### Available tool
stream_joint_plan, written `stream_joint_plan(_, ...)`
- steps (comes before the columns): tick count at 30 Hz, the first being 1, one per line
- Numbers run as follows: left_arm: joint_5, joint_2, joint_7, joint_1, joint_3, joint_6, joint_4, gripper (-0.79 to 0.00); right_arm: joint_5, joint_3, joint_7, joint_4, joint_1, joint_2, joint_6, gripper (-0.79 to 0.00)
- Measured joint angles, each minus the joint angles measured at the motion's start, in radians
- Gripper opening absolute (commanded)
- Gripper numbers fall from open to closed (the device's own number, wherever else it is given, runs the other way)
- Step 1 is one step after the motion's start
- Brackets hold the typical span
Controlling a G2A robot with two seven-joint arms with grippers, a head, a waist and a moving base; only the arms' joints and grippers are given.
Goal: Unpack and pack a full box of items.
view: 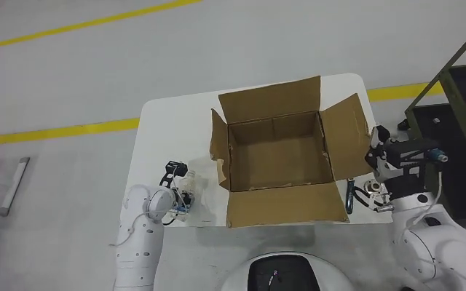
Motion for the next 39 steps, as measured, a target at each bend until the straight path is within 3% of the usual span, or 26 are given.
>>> stream_joint_plan(2,-0.032,0.004,-0.018,0.009,-0.024,0.008,-0.042,-0.785,0.066,0.035,0.015,-0.024,0.010,-0.002,0.009,-0.785)
stream_joint_plan(4,-0.075,0.009,-0.043,0.025,-0.053,0.011,-0.103,-0.785,0.151,0.088,0.038,-0.048,0.025,-0.004,0.010,-0.653)
stream_joint_plan(5,-0.096,0.011,-0.054,0.033,-0.066,0.014,-0.132,-0.785,0.191,0.114,0.049,-0.054,0.032,-0.004,0.008,-0.693)
stream_joint_plan(6,-0.125,0.014,-0.069,0.043,-0.084,0.020,-0.170,-0.785,0.237,0.152,0.064,-0.055,0.041,-0.004,0.003,-0.646)
stream_joint_plan(7,-0.148,0.016,-0.081,0.050,-0.098,0.026,-0.199,-0.785,0.267,0.180,0.075,-0.051,0.045,-0.004,-0.003,-0.486)
stream_joint_plan(8,-0.174,0.017,-0.092,0.056,-0.112,0.034,-0.228,-0.785,0.296,0.208,0.086,-0.044,0.049,-0.003,-0.010,-0.034)
stream_joint_plan(9,-0.212,0.019,-0.108,0.062,-0.129,0.045,-0.267,-0.785,0.335,0.242,0.099,-0.030,0.053,-0.003,-0.017,-0.031)
stream_joint_plan(10,-0.239,0.021,-0.119,0.066,-0.141,0.052,-0.296,-0.785,0.362,0.266,0.108,-0.016,0.055,-0.003,-0.023,-0.065)
stream_joint_plan(13,-0.324,0.027,-0.155,0.079,-0.174,0.069,-0.390,-0.785,0.453,0.328,0.137,0.040,0.050,-0.004,-0.042,-0.299)
stream_joint_plan(18,-0.430,0.037,-0.182,0.101,-0.216,0.105,-0.534,-0.785,0.620,0.364,0.188,0.129,0.024,-0.008,-0.076,-0.419)
stream_joint_plan(25,-0.452,0.038,-0.186,0.108,-0.220,0.113,-0.557,-0.785,0.730,0.306,0.245,0.199,0.030,-0.010,-0.125,-0.400)
stream_joint_plan(28,-0.451,0.038,-0.186,0.108,-0.220,0.113,-0.557,-0.785,0.784,0.273,0.258,0.227,0.050,-0.012,-0.139,-0.157)
stream_joint_plan(32,-0.452,0.038,-0.186,0.108,-0.220,0.113,-0.557,-0.785,0.861,0.254,0.275,0.248,0.076,-0.012,-0.172,-0.135)
stream_joint_plan(34,-0.452,0.038,-0.186,0.108,-0.220,0.113,-0.557,-0.785,0.865,0.242,0.291,0.259,0.084,-0.011,-0.187,-0.268)
stream_joint_plan(35,-0.452,0.038,-0.186,0.108,-0.220,0.113,-0.557,-0.785,0.874,0.236,0.300,0.266,0.088,-0.010,-0.191,-0.403)
stream_joint_plan(37,-0.452,0.038,-0.186,0.108,-0.220,0.113,-0.557,-0.785,0.867,0.218,0.315,0.279,0.099,-0.009,-0.199,-0.548)
stream_joint_plan(38,-0.452,0.038,-0.186,0.108,-0.220,0.113,-0.557,-0.785,0.860,0.208,0.320,0.285,0.103,-0.008,-0.203,-0.708)
stream_joint_plan(39,-0.452,0.038,-0.186,0.108,-0.220,0.113,-0.557,-0.785,0.858,0.195,0.326,0.295,0.109,-0.008,-0.206,-0.785)
